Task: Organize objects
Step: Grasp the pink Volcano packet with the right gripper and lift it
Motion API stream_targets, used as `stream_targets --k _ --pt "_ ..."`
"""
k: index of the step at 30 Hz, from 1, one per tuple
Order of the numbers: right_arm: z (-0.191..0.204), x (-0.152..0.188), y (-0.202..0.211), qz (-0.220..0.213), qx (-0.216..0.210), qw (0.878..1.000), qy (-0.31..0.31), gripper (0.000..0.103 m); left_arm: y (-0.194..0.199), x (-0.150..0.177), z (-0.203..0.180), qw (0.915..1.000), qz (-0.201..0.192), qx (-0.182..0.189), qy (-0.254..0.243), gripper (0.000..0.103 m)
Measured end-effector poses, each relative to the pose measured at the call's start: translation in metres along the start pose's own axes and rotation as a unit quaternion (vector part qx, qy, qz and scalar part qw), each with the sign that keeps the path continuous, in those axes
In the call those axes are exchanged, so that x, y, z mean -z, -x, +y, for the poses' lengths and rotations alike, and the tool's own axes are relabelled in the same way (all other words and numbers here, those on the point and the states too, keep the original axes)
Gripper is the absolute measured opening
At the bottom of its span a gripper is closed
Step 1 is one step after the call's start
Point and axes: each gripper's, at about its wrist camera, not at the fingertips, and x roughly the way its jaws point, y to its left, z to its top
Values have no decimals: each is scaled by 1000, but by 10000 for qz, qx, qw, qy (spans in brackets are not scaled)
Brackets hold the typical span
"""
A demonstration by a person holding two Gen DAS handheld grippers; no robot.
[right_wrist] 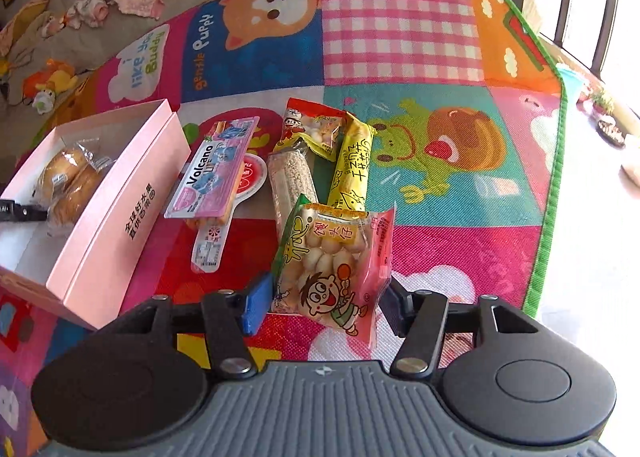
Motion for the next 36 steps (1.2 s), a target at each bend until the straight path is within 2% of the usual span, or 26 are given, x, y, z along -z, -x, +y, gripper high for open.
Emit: stream_targets --k 2,3,7,9,16,17,18,19,20,24,29,32,36 --pt "10 1 16 -314 110 9990 284 63 0 0 0 10000 -3 -13 4 14" --pt "13 -4 22 -448 15 9985 303 66 1 1 0 10000 -5 -18 11 14" --pt "23 -38 19 -589 -653 9961 -64 67 1 1 0 10000 -5 -40 22 14" --pt "34 -54 5 -584 -766 9952 -160 67 1 0 -1 10000 -5 -40 23 14" --pt "61 -90 -66 -154 -623 9973 -353 65 1 0 -2 10000 -6 -36 29 14" --pt "63 -91 -70 -107 -628 9975 -313 64 1 0 -1 10000 1 -32 64 14" --pt "67 -90 -74 -39 -564 9981 -232 59 1 -1 -1 9999 7 -22 104 14" --pt "69 -88 -75 32 -493 9987 -145 47 1 -1 -1 9999 18 -6 153 13" --pt "71 -85 -74 94 -471 9988 -64 43 1 -1 -1 9998 25 9 179 13" --pt "67 -65 -50 100 -281 9994 167 43 0 0 -3 9999 6 37 154 14" --pt "45 -25 -1 280 -439 9986 73 43 1 0 -3 9999 2 52 102 14" --pt "36 5 31 463 -624 9969 -87 43 1 1 -5 10000 -26 15 37 14" --pt "50 51 60 771 -1045 9915 -61 43 1 3 -6 10000 -40 -7 74 14"
